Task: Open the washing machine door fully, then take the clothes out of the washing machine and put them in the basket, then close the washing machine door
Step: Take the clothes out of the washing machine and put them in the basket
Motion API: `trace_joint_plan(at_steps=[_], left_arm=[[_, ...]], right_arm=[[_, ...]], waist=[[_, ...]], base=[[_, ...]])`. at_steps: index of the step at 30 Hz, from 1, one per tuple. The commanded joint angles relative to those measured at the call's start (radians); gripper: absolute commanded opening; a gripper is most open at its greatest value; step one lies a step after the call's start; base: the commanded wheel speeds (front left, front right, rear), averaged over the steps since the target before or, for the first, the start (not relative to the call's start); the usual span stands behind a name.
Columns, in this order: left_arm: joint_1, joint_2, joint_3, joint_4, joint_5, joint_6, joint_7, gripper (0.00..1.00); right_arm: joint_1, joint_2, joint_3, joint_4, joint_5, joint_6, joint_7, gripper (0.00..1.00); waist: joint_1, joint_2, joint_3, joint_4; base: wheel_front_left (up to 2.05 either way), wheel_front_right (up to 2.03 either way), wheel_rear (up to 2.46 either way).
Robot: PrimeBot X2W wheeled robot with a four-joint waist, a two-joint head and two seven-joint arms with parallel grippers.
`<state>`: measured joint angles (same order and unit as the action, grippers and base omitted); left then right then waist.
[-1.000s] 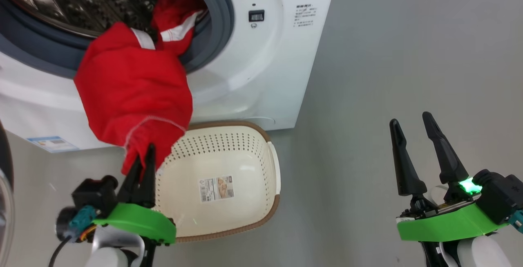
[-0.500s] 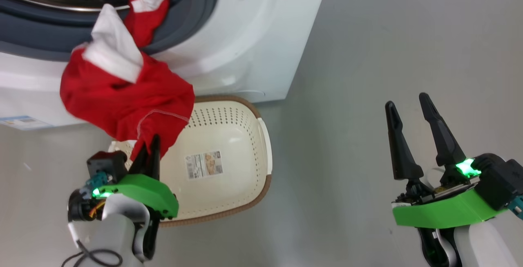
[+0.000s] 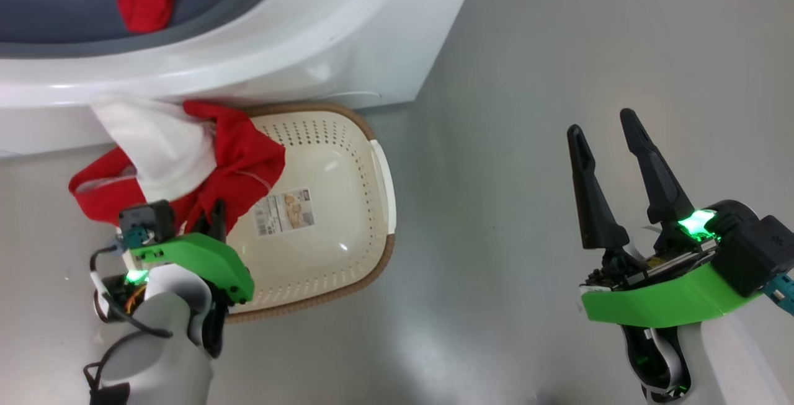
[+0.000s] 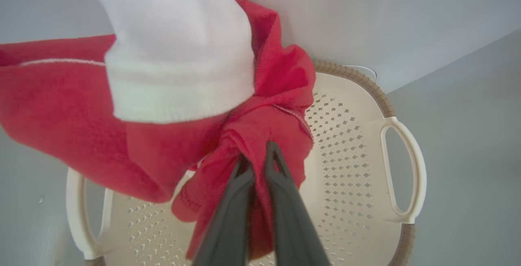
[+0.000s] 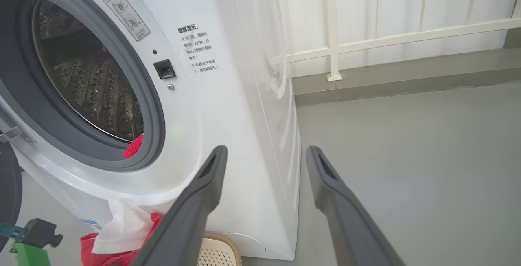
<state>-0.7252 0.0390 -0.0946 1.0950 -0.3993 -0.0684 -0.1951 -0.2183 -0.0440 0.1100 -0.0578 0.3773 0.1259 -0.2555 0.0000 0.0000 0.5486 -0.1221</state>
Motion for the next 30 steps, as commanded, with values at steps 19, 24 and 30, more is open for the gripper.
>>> trace_joint_plan(at_steps=[19,24,30], left_arm=[[-0.067,0.048,0.021,0.184,-0.035,-0.003,0.013,0.0],[-0.069,0.055,0.016,0.189,-0.036,0.004,0.009,0.0],[-0.086,0.061,0.006,0.192,-0.036,0.011,0.012,1.0]], right_arm=[[-0.043,-0.006,0.053,-0.023,0.035,0.005,-0.006,1.0],[-0.052,-0.006,0.051,-0.021,0.039,0.005,-0.006,1.0],[-0.061,-0.006,0.05,-0.01,0.045,0.005,-0.006,1.0]], waist=[[0.0,0.0,0.102,-0.079],[0.0,0.0,0.117,-0.084],[0.0,0.0,0.121,-0.083]], base=[[0.0,0.0,0.0],[0.0,0.0,0.0],[0.0,0.0,0.0]])
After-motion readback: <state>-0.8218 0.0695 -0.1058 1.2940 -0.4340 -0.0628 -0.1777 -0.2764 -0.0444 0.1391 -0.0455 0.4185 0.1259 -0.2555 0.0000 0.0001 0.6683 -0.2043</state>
